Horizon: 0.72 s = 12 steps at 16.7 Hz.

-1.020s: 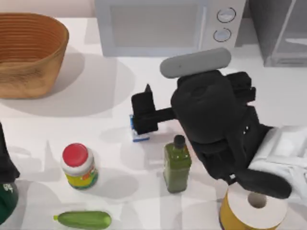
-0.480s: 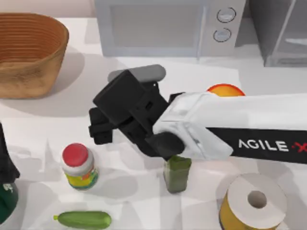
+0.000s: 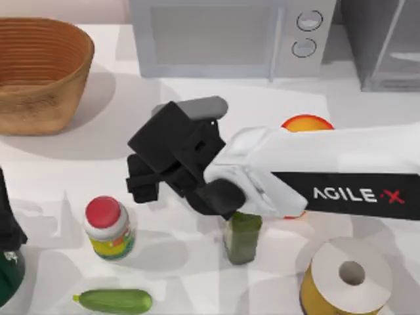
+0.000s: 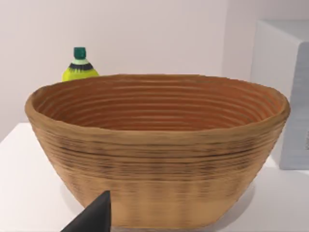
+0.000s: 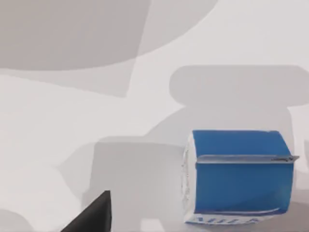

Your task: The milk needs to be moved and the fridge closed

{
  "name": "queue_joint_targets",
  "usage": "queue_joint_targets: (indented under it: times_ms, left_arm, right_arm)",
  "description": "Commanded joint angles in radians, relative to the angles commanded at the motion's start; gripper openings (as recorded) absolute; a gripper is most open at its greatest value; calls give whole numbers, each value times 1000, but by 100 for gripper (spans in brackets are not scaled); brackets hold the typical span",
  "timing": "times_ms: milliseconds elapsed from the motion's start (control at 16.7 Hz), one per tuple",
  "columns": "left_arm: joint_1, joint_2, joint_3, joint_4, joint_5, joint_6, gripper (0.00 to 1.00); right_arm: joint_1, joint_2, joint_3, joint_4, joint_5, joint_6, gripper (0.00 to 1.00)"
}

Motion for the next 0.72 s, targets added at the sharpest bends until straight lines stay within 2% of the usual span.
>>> queue_joint_targets:
  times_ms: [360, 720]
  left_arm:
    - [0, 0, 0, 0, 0, 0, 100]
    - [0, 0, 0, 0, 0, 0, 100]
  right_arm:
    - [-24, 91, 77, 23, -12, -16, 100]
    - [-50, 117, 52, 83, -26, -40, 100]
